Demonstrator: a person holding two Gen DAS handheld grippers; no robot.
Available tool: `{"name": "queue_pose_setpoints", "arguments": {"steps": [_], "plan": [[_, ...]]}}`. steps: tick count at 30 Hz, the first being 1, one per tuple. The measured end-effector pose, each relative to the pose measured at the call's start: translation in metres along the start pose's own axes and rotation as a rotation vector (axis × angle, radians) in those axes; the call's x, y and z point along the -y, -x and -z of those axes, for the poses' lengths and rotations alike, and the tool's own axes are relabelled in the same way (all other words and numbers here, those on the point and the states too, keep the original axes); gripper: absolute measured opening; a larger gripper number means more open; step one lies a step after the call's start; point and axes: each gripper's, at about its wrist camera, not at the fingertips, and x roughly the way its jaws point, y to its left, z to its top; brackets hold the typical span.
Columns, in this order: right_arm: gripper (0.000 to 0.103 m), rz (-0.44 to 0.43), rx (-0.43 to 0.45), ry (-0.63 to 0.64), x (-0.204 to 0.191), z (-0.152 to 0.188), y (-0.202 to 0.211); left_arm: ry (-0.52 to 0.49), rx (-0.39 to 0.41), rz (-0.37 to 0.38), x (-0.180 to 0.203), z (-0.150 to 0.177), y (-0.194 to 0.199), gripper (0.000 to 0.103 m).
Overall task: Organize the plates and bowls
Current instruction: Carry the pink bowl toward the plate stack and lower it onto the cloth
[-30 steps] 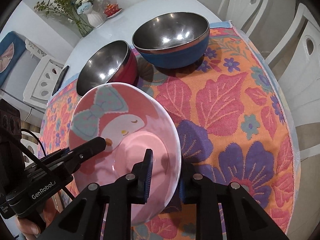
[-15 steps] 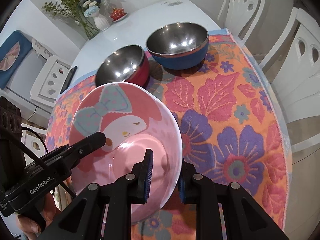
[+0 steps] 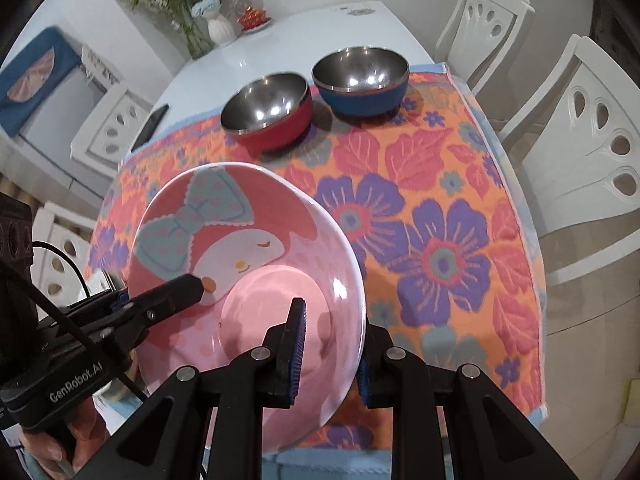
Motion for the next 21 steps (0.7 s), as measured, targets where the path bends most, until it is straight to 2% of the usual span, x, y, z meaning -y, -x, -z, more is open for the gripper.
{"name": "queue_pose_setpoints", "arguments": {"steps": [8, 21], "plan": [[0.021, 0.000, -0.081, 0.026, -0.007, 0.024, -0.021, 0.058, -0.060, -0.001, -0.018, 0.024, -0.012, 0.013], [0.021, 0.008, -0.158, 0.019, -0.004, 0.038, -0.041, 0.054, -0.109, -0.008, -0.023, 0.038, -0.027, 0.013]]}}
